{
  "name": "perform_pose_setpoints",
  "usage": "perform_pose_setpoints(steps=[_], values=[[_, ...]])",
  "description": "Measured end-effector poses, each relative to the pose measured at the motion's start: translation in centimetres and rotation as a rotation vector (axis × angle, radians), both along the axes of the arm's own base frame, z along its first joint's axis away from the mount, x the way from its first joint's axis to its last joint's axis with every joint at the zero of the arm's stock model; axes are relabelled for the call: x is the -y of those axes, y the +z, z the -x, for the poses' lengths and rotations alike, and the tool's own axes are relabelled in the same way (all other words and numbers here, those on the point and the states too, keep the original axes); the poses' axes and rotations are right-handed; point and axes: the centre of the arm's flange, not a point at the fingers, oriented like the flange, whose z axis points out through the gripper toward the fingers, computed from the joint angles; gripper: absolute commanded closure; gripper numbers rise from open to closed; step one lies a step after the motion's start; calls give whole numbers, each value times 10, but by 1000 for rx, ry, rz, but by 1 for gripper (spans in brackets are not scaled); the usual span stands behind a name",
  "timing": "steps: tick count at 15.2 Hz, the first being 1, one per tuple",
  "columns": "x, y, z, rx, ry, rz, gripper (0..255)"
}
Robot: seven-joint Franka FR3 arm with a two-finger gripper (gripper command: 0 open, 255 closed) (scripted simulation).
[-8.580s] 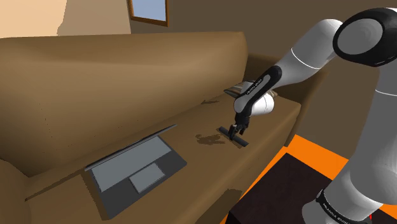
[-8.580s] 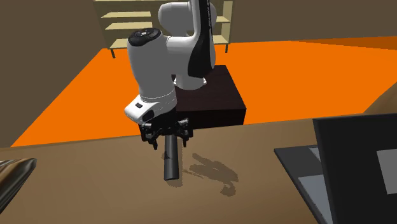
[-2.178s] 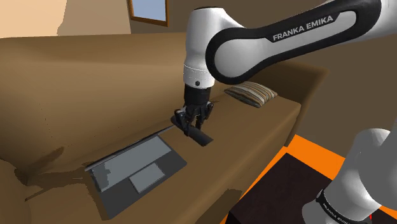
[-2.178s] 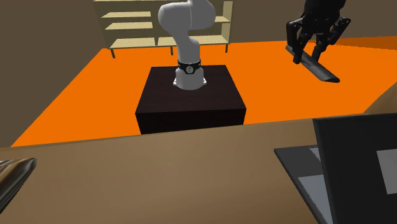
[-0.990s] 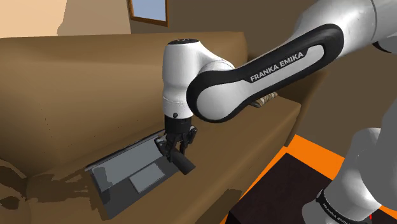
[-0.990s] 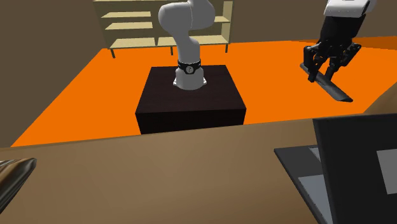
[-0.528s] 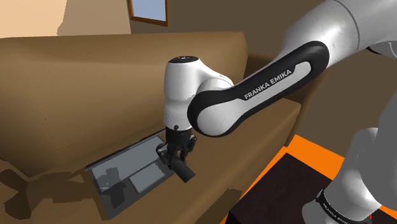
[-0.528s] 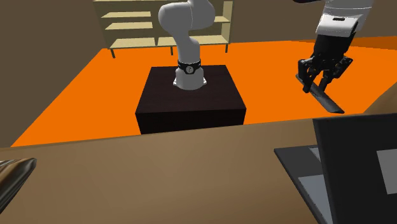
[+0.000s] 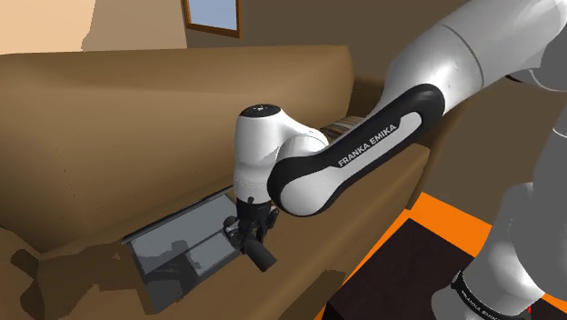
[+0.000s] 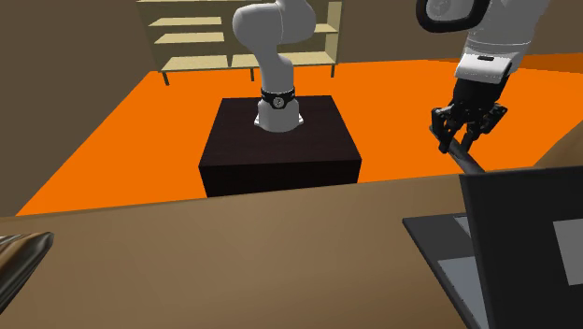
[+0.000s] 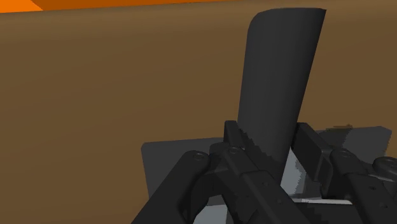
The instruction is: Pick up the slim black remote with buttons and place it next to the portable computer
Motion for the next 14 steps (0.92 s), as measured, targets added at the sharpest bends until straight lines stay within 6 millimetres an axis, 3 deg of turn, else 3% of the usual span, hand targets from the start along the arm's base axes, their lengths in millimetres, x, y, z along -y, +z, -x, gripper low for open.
perform_pose_setpoints(steps=[14], values=[[1, -73, 0, 0, 0, 0, 255]])
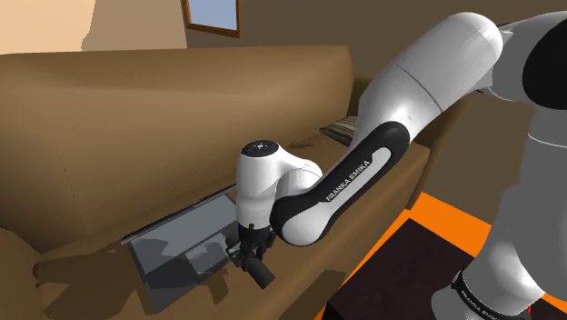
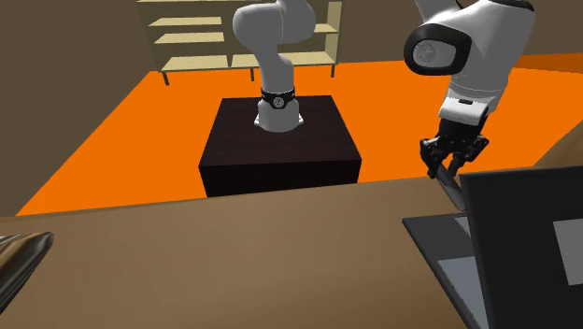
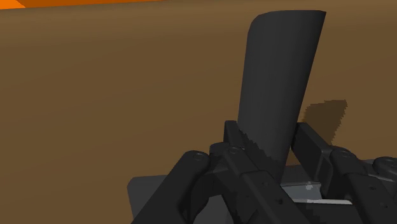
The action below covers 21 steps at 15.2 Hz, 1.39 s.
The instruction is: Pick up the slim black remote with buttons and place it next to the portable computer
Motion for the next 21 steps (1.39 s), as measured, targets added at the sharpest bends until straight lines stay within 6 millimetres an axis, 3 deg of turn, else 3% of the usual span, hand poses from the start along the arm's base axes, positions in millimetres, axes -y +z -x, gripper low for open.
perform_pose_setpoints(steps=[8, 9, 15, 19, 21], values=[[0, -13, 0, 0, 0, 0, 255], [0, -13, 0, 0, 0, 0, 0], [0, -13, 0, 1, 0, 0, 0], [3, 26, 0, 2, 0, -1, 0], [4, 35, 1, 1, 0, -1, 0]])
